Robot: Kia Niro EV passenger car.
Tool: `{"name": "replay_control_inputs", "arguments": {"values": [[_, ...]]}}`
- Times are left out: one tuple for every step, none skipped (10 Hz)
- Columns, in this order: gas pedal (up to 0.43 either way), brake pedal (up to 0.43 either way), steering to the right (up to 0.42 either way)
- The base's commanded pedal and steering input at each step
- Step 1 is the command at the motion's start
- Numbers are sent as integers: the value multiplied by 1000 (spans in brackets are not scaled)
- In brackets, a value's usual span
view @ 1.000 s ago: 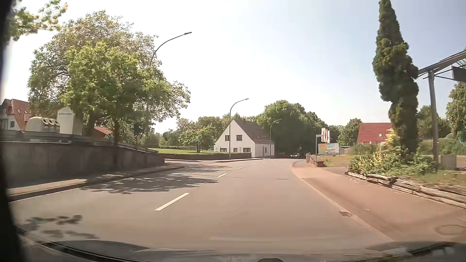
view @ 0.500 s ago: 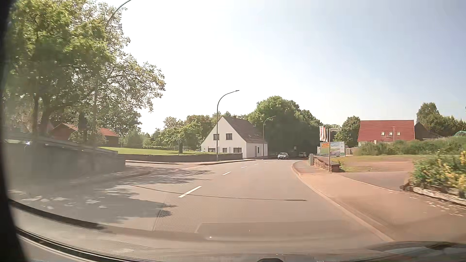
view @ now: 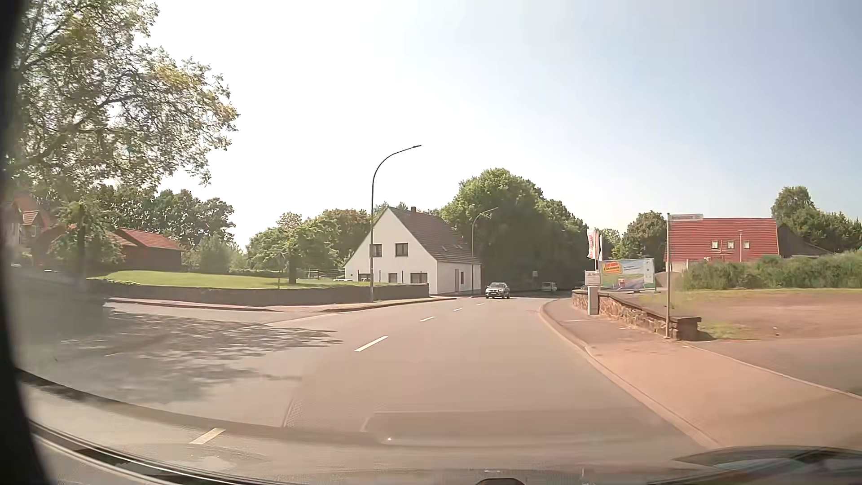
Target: Follow the waypoints while adhering to traffic rules and regulations
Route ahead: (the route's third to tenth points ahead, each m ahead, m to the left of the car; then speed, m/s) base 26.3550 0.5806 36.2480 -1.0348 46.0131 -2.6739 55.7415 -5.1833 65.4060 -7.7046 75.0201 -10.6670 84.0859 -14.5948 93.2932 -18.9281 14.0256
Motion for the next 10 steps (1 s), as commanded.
{"name": "replay_control_inputs", "arguments": {"values": [[110,0,21],[110,0,21],[110,0,21],[110,0,21],[110,0,21],[118,0,21],[118,0,21],[118,0,21],[118,0,21],[118,0,21]]}}
